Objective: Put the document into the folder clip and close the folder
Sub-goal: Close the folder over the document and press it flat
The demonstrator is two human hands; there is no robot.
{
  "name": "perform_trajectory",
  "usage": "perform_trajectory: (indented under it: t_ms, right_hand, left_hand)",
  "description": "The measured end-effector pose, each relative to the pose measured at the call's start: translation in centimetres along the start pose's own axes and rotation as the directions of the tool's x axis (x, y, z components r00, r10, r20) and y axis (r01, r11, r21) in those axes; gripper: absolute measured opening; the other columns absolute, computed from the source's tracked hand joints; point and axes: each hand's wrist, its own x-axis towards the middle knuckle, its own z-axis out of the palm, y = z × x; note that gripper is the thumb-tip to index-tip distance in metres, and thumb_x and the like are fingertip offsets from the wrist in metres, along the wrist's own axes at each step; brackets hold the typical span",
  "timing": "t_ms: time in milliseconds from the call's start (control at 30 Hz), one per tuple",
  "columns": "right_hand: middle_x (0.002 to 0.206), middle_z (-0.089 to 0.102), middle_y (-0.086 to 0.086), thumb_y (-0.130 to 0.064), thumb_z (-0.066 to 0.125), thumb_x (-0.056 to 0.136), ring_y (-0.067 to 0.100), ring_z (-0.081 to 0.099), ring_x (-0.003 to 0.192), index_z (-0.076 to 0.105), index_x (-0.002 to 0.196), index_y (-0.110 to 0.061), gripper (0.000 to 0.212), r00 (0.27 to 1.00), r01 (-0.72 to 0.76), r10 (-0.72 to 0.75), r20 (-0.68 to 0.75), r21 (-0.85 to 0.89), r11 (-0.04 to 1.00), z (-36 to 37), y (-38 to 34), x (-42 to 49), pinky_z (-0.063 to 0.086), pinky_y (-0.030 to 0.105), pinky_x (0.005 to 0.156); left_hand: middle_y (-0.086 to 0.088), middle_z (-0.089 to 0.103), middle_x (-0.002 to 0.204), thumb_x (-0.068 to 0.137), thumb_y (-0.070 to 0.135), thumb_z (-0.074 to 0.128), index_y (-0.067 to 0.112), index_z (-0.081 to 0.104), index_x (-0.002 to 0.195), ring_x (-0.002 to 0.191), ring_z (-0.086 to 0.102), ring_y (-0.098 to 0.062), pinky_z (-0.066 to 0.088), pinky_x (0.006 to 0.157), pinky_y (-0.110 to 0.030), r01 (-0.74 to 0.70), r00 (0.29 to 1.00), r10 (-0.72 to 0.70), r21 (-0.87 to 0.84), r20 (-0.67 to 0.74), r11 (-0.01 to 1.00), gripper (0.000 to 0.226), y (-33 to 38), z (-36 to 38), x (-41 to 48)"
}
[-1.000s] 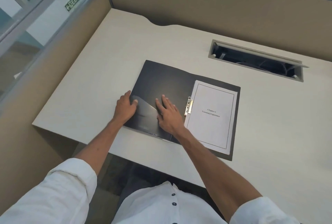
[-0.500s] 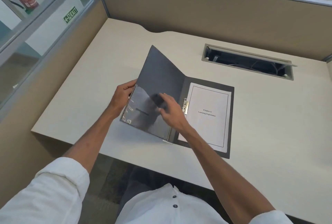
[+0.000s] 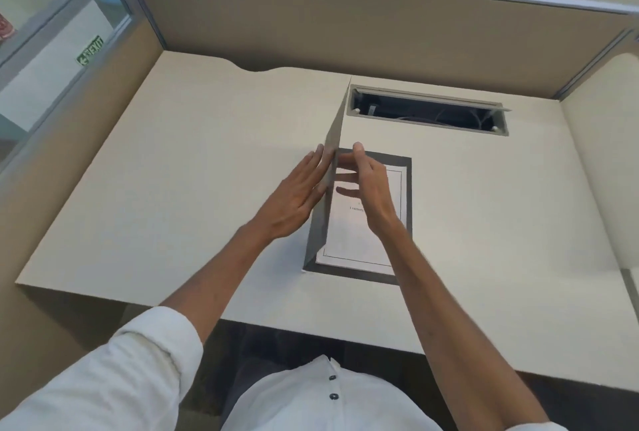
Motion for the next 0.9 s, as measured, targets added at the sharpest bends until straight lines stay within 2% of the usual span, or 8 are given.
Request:
perform_trajectory:
  t_ms: [100, 200, 233, 300, 400, 567, 700, 900]
  right_hand:
    - [0.113, 0.085, -0.001, -0.056, 0.049, 0.112, 0.015, 0.084, 0.098, 0.081, 0.122, -0.016, 0.053, 0.999, -0.027, 0.027, -0.042, -0.004, 1.000, -2.9, 0.5, -0.5, 0.069, 0.030, 0.073]
    - [0.103, 0.077, 0.018, -0.048, 0.063, 0.106, 0.030, 0.080, 0.097, 0.076, 0.103, -0.005, 0.045, 0.987, -0.022, 0.004, -0.164, -0.109, 0.994, -5.6, 1.4, -0.7, 0.069, 0.058, 0.083]
    - [0.098, 0.077, 0.017, -0.045, 0.066, 0.104, 0.032, 0.079, 0.096, 0.075, 0.095, -0.007, 0.040, 0.974, -0.031, -0.007, -0.224, -0.165, 0.986, -6.5, 1.8, -0.6, 0.068, 0.060, 0.086]
    - [0.088, 0.079, 0.005, -0.037, 0.070, 0.100, 0.028, 0.078, 0.091, 0.074, 0.087, -0.013, 0.028, 0.942, -0.086, -0.013, -0.336, -0.277, 0.957, -8.5, 2.7, -0.6, 0.066, 0.054, 0.093]
    - [0.092, 0.080, 0.000, -0.030, 0.071, 0.097, 0.022, 0.079, 0.093, 0.074, 0.096, -0.013, 0.017, 0.903, -0.222, 0.063, -0.426, -0.335, 0.916, -11.0, 4.3, -0.7, 0.064, 0.049, 0.096]
    - [0.100, 0.078, 0.001, -0.016, 0.067, 0.095, 0.029, 0.078, 0.105, 0.066, 0.125, -0.014, 0.029, 0.873, -0.370, 0.209, -0.441, -0.320, 0.872, -12.8, 7.3, -0.7, 0.062, 0.049, 0.100]
    - [0.125, 0.067, 0.008, -0.007, 0.064, 0.097, 0.032, 0.070, 0.115, 0.056, 0.144, -0.012, 0.048, 0.883, -0.384, 0.190, -0.429, -0.428, 0.818, -12.4, 9.1, -0.7, 0.057, 0.044, 0.102]
    - [0.154, 0.047, 0.008, 0.000, 0.058, 0.099, 0.031, 0.048, 0.144, 0.061, 0.143, -0.008, 0.044, 0.962, -0.238, 0.063, -0.266, -0.701, 0.672, -11.1, 11.4, -1.9, 0.048, 0.043, 0.118]
  left_hand:
    - [0.026, -0.009, 0.184, 0.120, 0.056, 0.021, 0.051, -0.006, 0.174, 0.172, -0.009, 0.001, 0.005, 0.140, -0.034, -0.033, 0.997, 0.029, 0.059, 0.069, 0.998, 0.060, 0.3, 2.5, 0.8]
    - [0.021, -0.009, 0.185, 0.121, 0.053, 0.021, 0.045, -0.006, 0.175, 0.173, -0.009, -0.003, 0.003, 0.142, -0.034, -0.041, 0.988, 0.026, 0.097, 0.150, 0.994, 0.062, 0.5, 4.8, 1.3]
    - [0.020, -0.009, 0.185, 0.121, 0.052, 0.022, 0.042, -0.006, 0.176, 0.174, -0.009, -0.005, 0.002, 0.143, -0.034, -0.035, 0.984, 0.015, 0.108, 0.176, 0.993, 0.063, 0.5, 5.5, 1.4]
    - [0.015, -0.008, 0.186, 0.122, 0.048, 0.024, 0.034, -0.005, 0.178, 0.174, -0.008, -0.009, 0.003, 0.144, -0.036, -0.023, 0.974, -0.009, 0.140, 0.225, 0.990, 0.064, 0.5, 6.8, 1.4]
    - [0.010, -0.008, 0.187, 0.122, 0.044, 0.026, 0.026, -0.006, 0.178, 0.175, -0.008, -0.013, 0.007, 0.145, -0.041, -0.009, 0.955, -0.048, 0.191, 0.292, 0.982, 0.067, 0.6, 8.4, 1.3]
    - [0.006, -0.010, 0.187, 0.121, 0.044, 0.027, 0.022, -0.008, 0.178, 0.175, -0.007, -0.017, 0.011, 0.144, -0.044, 0.048, 0.933, -0.141, 0.274, 0.331, 0.961, 0.070, 0.4, 10.1, 1.4]
    - [0.001, -0.011, 0.187, 0.121, 0.044, 0.026, 0.017, -0.008, 0.178, 0.176, -0.008, -0.019, 0.009, 0.144, -0.041, 0.045, 0.928, -0.175, 0.369, 0.328, 0.928, 0.072, 0.0, 11.1, 1.7]
    - [-0.002, -0.015, 0.187, 0.121, 0.044, 0.024, 0.014, -0.008, 0.178, 0.175, -0.011, -0.020, 0.004, 0.144, -0.040, 0.043, 0.917, -0.220, 0.463, 0.334, 0.885, 0.072, -0.4, 12.1, 1.5]
